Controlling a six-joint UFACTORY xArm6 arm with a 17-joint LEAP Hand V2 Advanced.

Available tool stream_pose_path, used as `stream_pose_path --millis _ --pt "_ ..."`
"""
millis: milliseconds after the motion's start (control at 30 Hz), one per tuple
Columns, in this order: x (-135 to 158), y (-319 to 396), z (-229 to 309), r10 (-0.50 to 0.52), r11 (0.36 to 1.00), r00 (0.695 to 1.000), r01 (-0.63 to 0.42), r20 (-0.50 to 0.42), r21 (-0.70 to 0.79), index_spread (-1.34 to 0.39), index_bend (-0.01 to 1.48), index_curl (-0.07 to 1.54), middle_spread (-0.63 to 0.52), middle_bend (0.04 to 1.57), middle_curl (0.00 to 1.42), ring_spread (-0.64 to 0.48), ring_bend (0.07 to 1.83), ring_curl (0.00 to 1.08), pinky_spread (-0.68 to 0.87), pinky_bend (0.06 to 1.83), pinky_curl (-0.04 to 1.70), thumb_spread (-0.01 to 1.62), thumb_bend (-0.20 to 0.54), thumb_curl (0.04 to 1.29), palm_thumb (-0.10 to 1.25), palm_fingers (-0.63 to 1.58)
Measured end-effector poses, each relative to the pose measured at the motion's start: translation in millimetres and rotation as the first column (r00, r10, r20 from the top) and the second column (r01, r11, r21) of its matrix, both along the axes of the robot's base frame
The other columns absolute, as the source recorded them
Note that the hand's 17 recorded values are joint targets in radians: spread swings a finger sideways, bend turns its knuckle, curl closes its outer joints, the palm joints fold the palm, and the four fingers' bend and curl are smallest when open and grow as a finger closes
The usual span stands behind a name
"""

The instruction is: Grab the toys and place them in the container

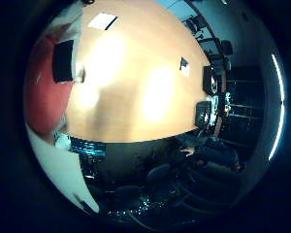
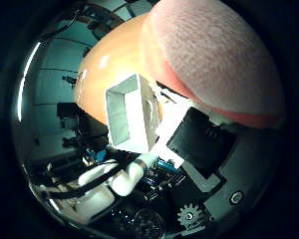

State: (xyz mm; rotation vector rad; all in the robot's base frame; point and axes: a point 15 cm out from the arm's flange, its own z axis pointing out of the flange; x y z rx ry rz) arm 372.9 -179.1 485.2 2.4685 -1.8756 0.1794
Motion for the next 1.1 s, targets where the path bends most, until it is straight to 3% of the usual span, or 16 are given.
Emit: stream_pose_path --millis 567,900,1100 --pt "6.1 187.9 38.8 0.214 0.976 0.975 -0.215 0.054 0.014 -0.29 1.02 0.92 -0.21 1.18 0.97 -0.25 1.31 0.85 -0.22 1.14 1.14 1.18 -0.012 0.48 1.0 1.07" --pt "-17.2 245.5 47.9 0.288 0.956 0.954 -0.291 0.087 0.023 -0.29 1.02 0.92 -0.21 1.17 0.97 -0.26 1.31 0.86 -0.23 1.13 1.14 1.18 -0.011 0.48 1.01 1.07" --pt "-37.7 251.7 26.6 0.29 0.956 0.956 -0.292 0.054 0.032 -0.29 1.02 0.93 -0.21 1.17 0.98 -0.26 1.3 0.86 -0.23 1.13 1.14 1.18 -0.012 0.48 1.01 1.07"
